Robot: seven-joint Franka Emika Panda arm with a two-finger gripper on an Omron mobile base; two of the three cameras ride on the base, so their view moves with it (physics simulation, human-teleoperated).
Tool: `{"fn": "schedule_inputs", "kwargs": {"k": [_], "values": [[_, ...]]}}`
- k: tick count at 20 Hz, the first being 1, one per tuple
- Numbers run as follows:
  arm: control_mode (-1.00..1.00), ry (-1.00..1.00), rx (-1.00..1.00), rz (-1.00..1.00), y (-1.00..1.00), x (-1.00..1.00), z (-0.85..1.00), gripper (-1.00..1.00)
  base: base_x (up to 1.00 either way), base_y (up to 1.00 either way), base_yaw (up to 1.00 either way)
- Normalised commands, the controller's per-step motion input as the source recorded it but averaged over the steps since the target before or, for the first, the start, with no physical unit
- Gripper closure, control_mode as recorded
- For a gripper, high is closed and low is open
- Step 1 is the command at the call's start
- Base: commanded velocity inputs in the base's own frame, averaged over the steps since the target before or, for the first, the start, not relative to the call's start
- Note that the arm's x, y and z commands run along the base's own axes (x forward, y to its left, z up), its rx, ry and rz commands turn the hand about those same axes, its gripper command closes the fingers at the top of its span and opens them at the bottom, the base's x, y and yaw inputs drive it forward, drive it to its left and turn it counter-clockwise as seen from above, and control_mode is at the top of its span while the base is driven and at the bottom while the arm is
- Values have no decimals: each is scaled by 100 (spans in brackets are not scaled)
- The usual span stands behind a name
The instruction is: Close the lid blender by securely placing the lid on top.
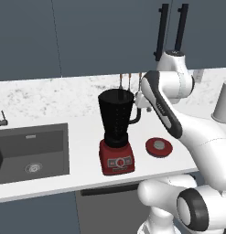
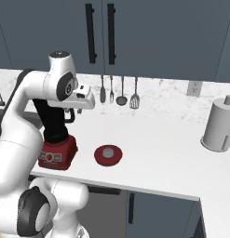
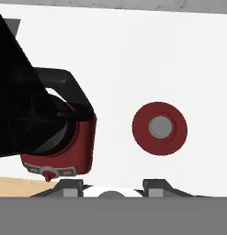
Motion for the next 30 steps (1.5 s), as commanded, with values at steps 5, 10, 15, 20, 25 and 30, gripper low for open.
{"fn": "schedule_inputs", "kwargs": {"k": [5,10,15,20,25,30], "values": [[-100,0,0,-1,-4,-21,-9,-100,0,0,0],[-100,0,4,-6,-33,-33,-54,-100,0,0,0],[-100,9,11,-16,-64,-32,-61,-100,0,0,0],[-100,16,8,-10,-61,-2,-53,-100,0,0,0],[-100,18,1,-1,-11,36,-51,-100,0,0,0],[-100,9,0,0,0,48,-49,-100,0,0,0]]}}
